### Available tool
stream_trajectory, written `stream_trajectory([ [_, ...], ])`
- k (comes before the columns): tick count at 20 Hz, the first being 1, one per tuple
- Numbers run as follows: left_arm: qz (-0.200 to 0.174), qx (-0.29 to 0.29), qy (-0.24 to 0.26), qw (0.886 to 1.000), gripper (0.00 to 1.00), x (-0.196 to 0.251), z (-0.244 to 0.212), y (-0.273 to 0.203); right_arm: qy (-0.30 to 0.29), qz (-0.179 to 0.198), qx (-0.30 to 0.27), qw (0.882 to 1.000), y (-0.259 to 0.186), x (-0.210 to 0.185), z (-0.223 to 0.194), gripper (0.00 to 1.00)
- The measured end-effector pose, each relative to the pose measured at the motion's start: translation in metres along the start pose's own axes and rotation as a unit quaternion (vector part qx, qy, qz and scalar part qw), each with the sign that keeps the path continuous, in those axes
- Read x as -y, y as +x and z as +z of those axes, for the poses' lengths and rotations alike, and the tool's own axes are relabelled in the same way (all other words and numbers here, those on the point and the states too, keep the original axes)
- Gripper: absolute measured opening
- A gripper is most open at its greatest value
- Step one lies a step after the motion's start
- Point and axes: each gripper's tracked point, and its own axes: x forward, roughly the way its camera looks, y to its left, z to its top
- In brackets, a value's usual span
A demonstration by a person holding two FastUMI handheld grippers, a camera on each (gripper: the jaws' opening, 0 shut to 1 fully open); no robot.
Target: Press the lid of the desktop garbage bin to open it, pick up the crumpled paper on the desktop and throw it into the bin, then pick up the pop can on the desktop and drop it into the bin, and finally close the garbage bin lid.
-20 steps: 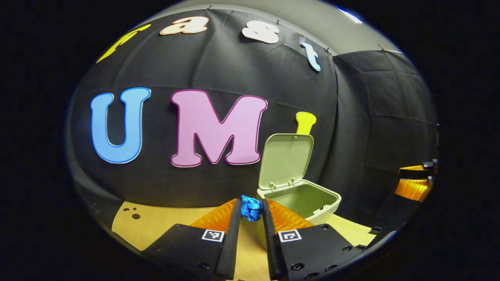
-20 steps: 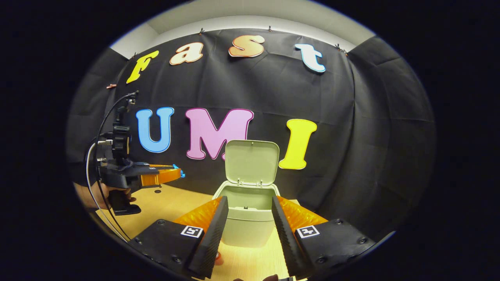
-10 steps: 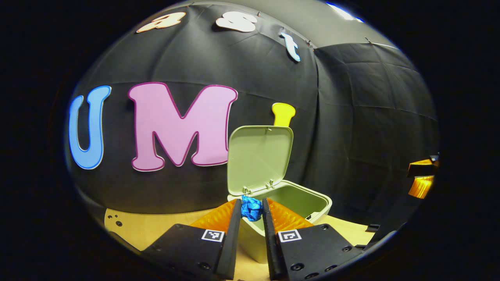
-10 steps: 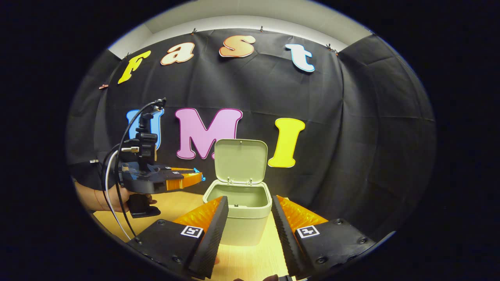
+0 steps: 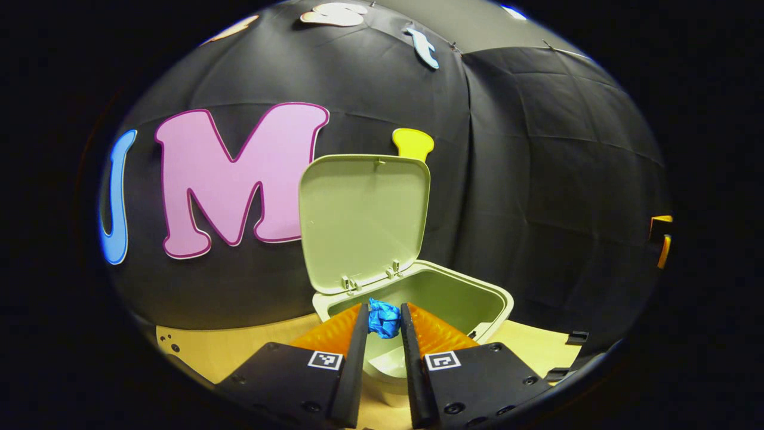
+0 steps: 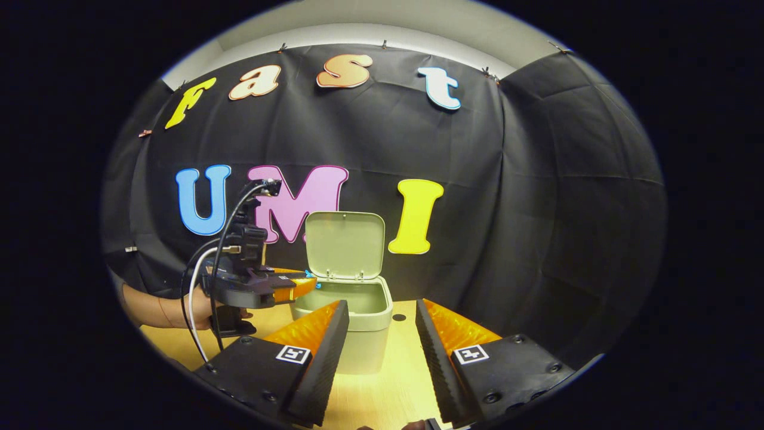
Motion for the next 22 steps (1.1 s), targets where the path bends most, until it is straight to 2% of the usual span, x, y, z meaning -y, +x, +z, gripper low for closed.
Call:
stream_trajectory([
  [3,0.0,-0.012,0.008,1.0,0.37,0.002,-0.007,0.008,0.003,-0.006,-0.002,1.0,-0.001,0.001,-0.003,0.72],
  [8,-0.006,-0.019,0.001,1.0,0.5,0.006,-0.013,0.01,0.007,-0.011,-0.005,1.0,-0.003,0.0,-0.006,0.72],
  [9,-0.004,-0.02,0.0,1.0,0.56,0.005,-0.013,0.009,0.008,-0.01,-0.004,1.0,-0.003,-0.002,-0.005,0.72],
  [12,-0.005,-0.022,-0.006,1.0,0.61,0.004,-0.015,0.005,0.013,-0.003,-0.006,1.0,-0.003,-0.007,-0.007,0.72],
  [15,-0.001,-0.016,-0.011,1.0,0.84,0.001,-0.012,-0.004,0.022,0.009,-0.013,1.0,-0.003,-0.016,-0.011,0.75],
  [17,0.006,-0.008,-0.015,1.0,0.91,-0.003,-0.008,-0.015,0.024,0.021,-0.02,0.999,-0.001,-0.022,-0.017,0.76],
  [22,0.034,0.004,-0.037,0.999,0.92,-0.019,-0.005,-0.057,0.038,0.064,-0.034,0.997,0.007,-0.051,-0.026,0.77],
])
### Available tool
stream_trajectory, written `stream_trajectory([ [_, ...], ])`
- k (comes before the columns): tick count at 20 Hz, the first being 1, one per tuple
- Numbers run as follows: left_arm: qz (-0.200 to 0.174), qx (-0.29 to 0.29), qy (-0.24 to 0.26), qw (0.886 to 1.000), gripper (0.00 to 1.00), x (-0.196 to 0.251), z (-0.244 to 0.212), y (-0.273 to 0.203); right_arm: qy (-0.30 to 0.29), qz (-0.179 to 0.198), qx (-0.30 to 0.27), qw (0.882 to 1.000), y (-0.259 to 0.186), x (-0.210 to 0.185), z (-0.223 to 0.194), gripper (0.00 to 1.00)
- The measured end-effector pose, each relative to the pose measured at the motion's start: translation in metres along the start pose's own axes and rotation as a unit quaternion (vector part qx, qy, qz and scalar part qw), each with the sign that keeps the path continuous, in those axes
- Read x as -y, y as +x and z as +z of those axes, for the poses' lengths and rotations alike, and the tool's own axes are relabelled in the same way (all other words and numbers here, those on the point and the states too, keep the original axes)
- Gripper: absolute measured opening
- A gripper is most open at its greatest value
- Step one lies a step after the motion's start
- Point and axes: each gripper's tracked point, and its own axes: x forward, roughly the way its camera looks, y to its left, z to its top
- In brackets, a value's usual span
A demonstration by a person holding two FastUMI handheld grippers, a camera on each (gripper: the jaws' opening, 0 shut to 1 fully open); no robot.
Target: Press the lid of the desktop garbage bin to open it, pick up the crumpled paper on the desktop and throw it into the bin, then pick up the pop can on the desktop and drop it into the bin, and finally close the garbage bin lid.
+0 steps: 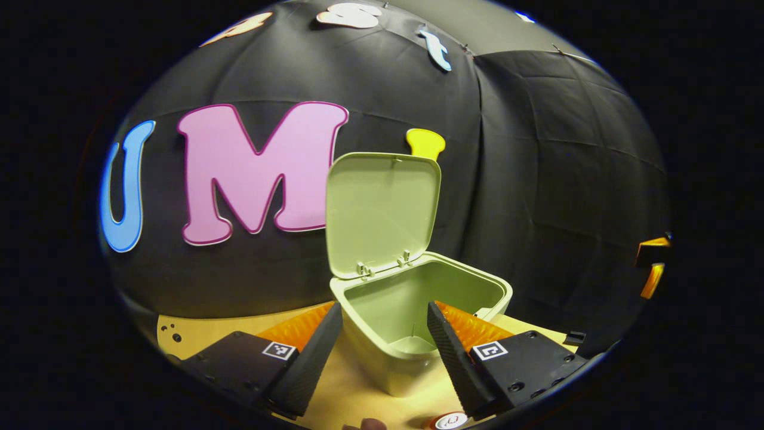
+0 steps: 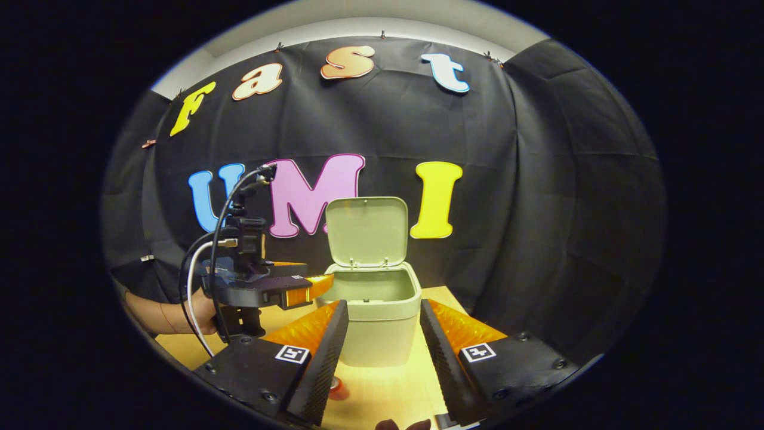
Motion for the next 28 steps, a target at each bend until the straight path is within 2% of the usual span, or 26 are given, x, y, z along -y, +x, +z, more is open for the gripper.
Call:
stream_trajectory([
  [6,0.053,0.016,-0.001,0.998,0.92,-0.037,0.007,-0.057,-0.024,0.07,-0.039,0.996,0.016,-0.039,-0.032,0.77],
  [8,0.068,0.016,-0.005,0.998,0.92,-0.048,0.006,-0.076,-0.029,0.097,-0.059,0.993,0.023,-0.053,-0.048,0.77],
  [15,0.13,-0.001,-0.023,0.991,0.92,-0.083,-0.018,-0.133,-0.049,0.155,-0.141,0.977,0.041,-0.077,-0.113,0.77],
  [23,0.186,-0.025,-0.045,0.981,0.92,-0.105,-0.046,-0.179,-0.072,0.203,-0.226,0.95,0.041,-0.097,-0.185,0.77],
  [28,0.205,-0.034,-0.052,0.977,0.92,-0.112,-0.059,-0.195,-0.07,0.209,-0.274,0.936,0.045,-0.099,-0.221,0.8],
])
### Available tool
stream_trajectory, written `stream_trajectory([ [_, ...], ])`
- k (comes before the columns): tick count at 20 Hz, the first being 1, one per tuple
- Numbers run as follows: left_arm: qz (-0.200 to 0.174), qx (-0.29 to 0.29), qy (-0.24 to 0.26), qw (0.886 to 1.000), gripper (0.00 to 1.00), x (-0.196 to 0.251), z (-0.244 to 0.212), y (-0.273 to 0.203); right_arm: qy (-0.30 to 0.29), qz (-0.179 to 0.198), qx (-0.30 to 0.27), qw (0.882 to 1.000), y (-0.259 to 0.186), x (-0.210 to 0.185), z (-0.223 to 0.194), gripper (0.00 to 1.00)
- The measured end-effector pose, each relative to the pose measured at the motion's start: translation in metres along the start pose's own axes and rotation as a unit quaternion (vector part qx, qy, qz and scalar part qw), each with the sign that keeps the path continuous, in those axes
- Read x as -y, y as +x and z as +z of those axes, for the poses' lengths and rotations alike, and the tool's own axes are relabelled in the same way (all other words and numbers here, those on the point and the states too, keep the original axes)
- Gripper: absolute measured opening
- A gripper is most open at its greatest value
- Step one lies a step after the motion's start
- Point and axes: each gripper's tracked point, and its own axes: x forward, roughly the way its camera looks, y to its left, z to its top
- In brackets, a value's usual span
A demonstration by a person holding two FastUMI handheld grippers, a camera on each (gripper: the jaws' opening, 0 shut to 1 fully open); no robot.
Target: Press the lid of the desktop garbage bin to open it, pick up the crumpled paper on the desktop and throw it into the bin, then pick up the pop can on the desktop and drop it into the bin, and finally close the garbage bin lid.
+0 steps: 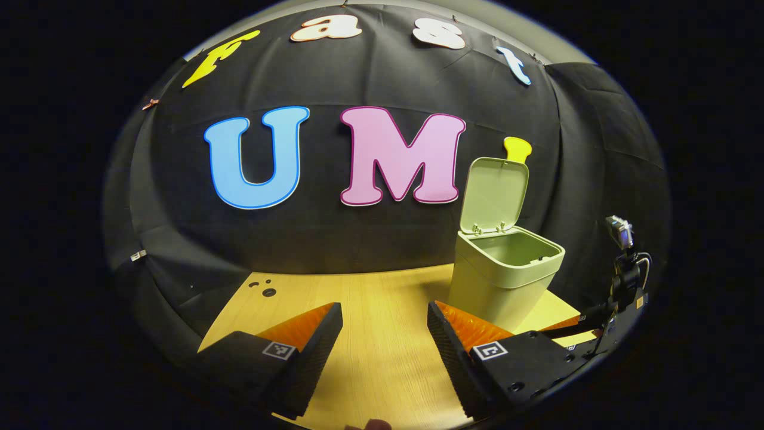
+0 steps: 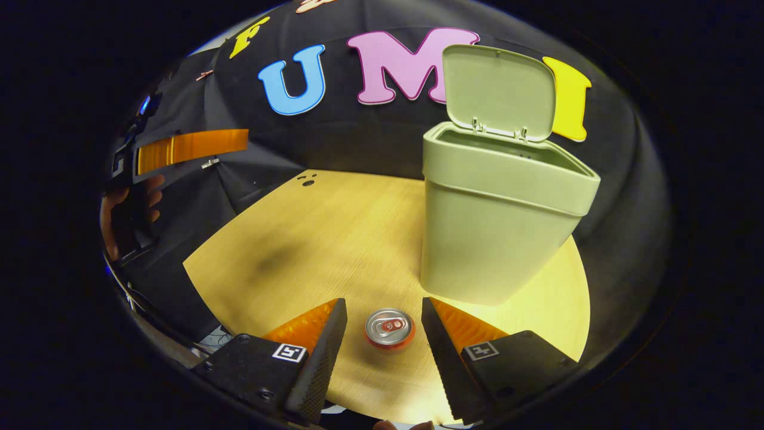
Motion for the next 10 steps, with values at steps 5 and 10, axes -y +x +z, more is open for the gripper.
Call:
stream_trajectory([
  [5,0.011,-0.008,-0.004,1.0,0.92,-0.009,-0.008,-0.005,-0.012,-0.008,-0.035,0.999,0.017,0.007,-0.027,0.84],
  [10,0.015,-0.014,-0.01,1.0,0.92,-0.014,-0.012,-0.005,-0.009,-0.006,-0.061,0.998,0.032,0.007,-0.044,0.85],
])
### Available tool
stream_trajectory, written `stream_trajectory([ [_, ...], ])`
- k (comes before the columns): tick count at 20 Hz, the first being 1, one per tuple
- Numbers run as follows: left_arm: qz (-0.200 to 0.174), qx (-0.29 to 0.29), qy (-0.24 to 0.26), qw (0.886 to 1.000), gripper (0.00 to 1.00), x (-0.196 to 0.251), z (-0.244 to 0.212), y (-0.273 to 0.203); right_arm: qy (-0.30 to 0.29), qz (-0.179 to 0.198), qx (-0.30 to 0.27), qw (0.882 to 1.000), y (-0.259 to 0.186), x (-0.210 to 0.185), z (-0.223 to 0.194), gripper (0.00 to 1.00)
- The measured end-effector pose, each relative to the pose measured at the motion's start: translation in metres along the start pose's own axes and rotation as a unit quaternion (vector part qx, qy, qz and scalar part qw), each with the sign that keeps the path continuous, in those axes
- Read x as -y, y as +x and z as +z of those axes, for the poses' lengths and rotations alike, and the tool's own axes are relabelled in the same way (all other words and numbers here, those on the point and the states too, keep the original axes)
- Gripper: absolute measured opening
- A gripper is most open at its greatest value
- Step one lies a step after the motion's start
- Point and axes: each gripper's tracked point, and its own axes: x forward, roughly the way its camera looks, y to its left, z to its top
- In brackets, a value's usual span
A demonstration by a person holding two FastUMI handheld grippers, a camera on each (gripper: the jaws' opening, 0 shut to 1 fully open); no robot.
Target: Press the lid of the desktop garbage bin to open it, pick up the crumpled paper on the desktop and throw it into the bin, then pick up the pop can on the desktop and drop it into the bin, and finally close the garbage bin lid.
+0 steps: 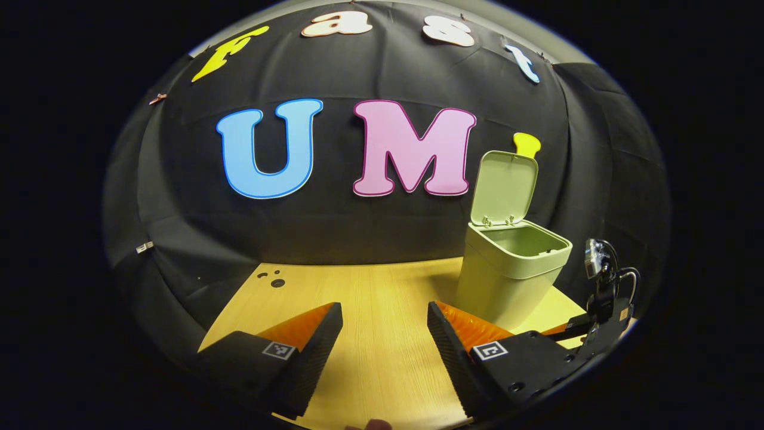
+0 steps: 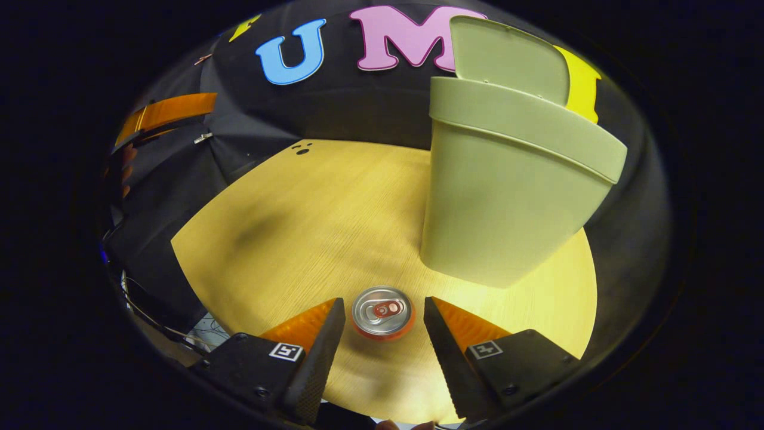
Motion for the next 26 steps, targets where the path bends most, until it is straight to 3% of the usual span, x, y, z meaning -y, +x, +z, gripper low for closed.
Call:
stream_trajectory([
  [16,0.009,-0.009,-0.029,1.0,0.92,-0.015,-0.008,0.0,-0.001,-0.009,-0.053,0.999,0.032,0.003,-0.029,0.85],
  [26,0.016,-0.016,-0.037,0.999,0.93,-0.021,-0.015,-0.005,-0.005,0.003,-0.021,1.0,0.012,-0.004,-0.014,0.83],
])
